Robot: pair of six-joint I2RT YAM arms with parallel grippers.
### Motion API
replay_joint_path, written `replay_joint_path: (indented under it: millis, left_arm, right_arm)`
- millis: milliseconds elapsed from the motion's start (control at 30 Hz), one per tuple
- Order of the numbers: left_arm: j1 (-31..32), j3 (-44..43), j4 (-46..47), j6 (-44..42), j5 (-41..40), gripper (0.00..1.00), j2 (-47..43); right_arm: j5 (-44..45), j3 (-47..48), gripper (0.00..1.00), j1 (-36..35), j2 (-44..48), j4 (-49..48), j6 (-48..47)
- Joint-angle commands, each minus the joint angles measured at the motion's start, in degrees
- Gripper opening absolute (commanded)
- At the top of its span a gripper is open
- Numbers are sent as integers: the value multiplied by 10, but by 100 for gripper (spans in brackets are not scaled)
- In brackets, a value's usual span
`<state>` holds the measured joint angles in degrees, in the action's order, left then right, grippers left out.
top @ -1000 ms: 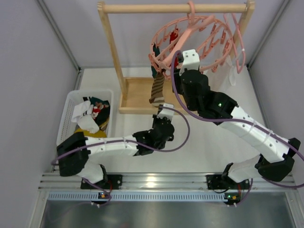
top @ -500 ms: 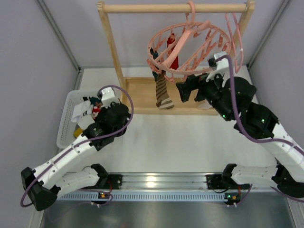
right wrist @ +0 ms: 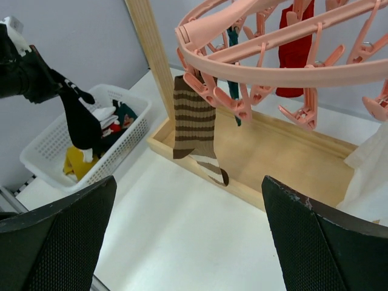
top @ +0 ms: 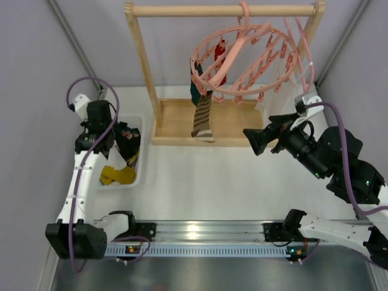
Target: Remove the socks clipped to the hanger
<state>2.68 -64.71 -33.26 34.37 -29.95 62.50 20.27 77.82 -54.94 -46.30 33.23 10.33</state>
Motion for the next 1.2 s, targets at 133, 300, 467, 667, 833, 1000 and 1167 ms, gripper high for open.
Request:
replay_joint_path:
  millis: [133, 300, 467, 667, 833, 1000, 1167]
  left_arm:
    - [-109, -32, -10, -2, 82, 41, 60]
    - [-109, -24, -8, 8, 113, 98, 45]
    - [-107, -31, 12, 1, 230, 98, 1]
    - [52, 54, 247, -74, 395, 98, -43]
    - [201, 111, 427, -146, 445, 98, 18]
    - [208, 157, 597, -182, 506, 98, 120]
    - [210, 163, 716, -171, 598, 98, 203]
  right_arm:
    - [16, -24, 99, 5, 25, 0, -1]
    - [24, -40, 99, 4, 22, 0, 0]
    - [14, -74, 99, 5, 42, -17, 6]
    - [42, -142, 99, 5, 105, -76, 14]
    - [16, -174, 99, 5, 138, -98, 2]
    - [-29, -189, 99, 5, 175, -101, -6]
    - [-50, -203, 99, 5, 183, -101, -19]
